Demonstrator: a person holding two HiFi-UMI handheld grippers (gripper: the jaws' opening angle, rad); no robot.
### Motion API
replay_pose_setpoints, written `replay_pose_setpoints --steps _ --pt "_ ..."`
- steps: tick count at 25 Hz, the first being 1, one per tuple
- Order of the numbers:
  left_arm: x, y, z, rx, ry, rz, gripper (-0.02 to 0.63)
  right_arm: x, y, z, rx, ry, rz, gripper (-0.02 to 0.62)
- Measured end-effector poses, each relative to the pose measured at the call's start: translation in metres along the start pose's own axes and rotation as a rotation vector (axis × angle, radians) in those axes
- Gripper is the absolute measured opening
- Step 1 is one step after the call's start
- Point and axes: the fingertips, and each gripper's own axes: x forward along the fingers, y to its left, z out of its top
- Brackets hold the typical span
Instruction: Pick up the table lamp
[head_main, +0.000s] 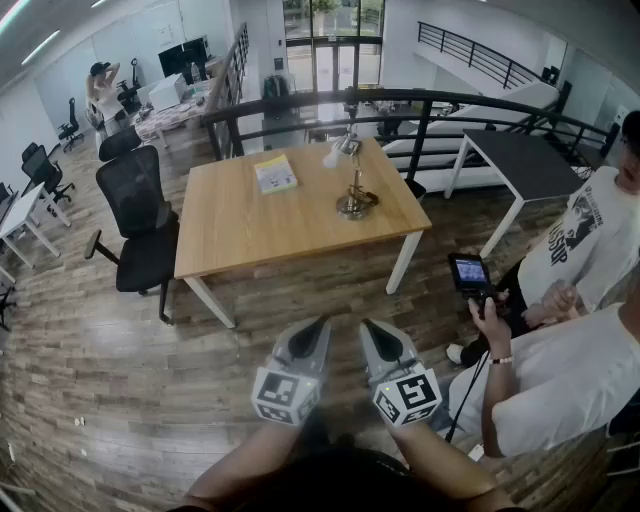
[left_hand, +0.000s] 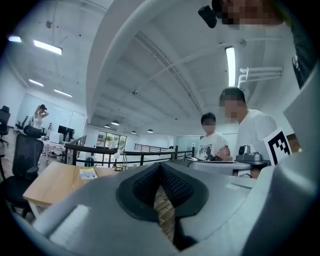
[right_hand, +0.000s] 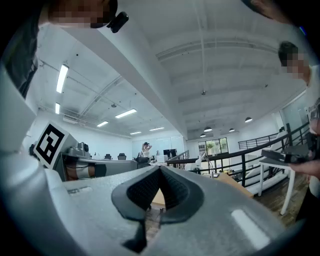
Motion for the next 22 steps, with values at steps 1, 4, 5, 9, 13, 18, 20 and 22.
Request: replay_pose_setpoints --steps 1,4,5,9,13,18,20,22 --pt "0.001 0.002 0.0 -0.001 0.0 0.0 0.002 0.002 -0.001 -0.002 0.003 0.003 0.0 0.0" --pt "0.005 0.007 0.0 -0.003 0.0 -0.001 0.002 0.008 -0.002 -0.004 0.009 0.006 0.0 0.0" --pt "0.006 0.009 0.0 -0.003 0.0 -0.002 0.002 0.009 -0.002 -0.004 0.009 0.006 -0.001 0.0" --pt "0.011 0.018 0.0 -0.012 -0.001 -0.008 0.002 0.018 -0.002 -0.005 0.007 0.006 -0.005 0.0" --pt "0.022 0.033 0.0 -0.018 -0.001 -0.016 0.002 0.034 -0.003 -0.001 -0.008 -0.009 -0.007 0.002" --pt "0.044 0.065 0.004 -0.02 -0.003 -0.037 0.002 0.072 -0.009 0.0 0.0 -0.031 -0.001 0.002" --pt "0.055 0.082 0.007 -0.016 -0.004 -0.047 0.002 0.093 -0.013 0.002 -0.003 -0.036 -0.006 0.002" --pt "0.066 0.101 0.012 -0.011 -0.005 -0.058 0.002 0.115 -0.015 0.006 -0.009 -0.043 -0.008 0.002"
